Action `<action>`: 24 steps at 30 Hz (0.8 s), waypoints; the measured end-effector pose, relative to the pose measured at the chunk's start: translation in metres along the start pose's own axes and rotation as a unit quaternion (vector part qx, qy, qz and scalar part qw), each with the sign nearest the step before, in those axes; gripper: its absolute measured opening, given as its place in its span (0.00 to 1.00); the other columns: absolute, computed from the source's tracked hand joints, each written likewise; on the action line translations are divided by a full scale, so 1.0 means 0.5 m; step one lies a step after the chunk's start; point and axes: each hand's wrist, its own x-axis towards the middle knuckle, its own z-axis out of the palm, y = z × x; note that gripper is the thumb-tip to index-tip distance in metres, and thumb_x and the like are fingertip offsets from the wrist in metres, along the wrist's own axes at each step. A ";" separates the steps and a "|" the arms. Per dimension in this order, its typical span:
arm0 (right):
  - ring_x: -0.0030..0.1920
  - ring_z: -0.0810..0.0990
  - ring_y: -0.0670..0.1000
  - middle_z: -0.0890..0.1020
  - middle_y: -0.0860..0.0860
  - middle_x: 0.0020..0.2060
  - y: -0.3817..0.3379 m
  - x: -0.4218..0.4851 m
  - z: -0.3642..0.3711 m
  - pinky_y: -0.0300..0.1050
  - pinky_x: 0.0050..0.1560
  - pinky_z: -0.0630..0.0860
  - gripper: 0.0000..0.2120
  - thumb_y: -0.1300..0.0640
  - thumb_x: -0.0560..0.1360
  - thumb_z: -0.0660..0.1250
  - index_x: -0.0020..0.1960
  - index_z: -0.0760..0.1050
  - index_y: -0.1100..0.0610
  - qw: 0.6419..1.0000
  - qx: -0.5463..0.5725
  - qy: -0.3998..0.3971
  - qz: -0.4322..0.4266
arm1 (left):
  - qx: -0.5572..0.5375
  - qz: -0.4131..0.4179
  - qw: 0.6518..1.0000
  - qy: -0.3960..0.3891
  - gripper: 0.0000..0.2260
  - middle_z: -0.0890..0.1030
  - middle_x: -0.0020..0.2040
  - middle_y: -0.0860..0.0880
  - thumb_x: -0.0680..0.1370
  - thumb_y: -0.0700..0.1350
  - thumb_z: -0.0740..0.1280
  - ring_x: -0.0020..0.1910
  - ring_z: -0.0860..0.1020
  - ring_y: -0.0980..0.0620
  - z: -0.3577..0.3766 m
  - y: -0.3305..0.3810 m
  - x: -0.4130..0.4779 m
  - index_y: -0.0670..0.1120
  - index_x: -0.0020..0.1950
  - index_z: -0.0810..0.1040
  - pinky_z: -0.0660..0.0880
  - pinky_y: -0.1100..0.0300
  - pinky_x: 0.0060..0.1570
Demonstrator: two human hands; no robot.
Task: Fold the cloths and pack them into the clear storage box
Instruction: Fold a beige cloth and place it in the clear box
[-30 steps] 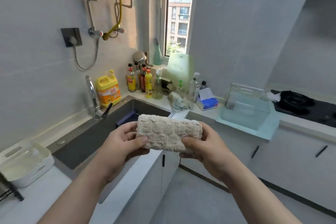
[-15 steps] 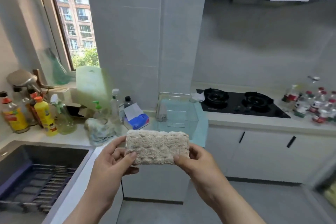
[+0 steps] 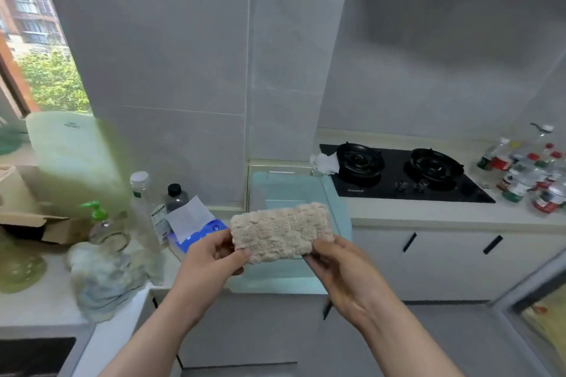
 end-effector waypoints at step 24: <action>0.39 0.81 0.58 0.83 0.60 0.42 0.135 0.857 -0.128 0.54 0.42 0.80 0.07 0.63 0.69 0.62 0.43 0.79 0.58 0.956 -0.137 0.163 0.201 | 0.222 -0.085 0.956 0.173 0.12 0.78 0.56 0.53 0.79 0.41 0.65 0.55 0.76 0.53 0.097 -0.192 0.537 0.49 0.61 0.76 0.69 0.63 0.53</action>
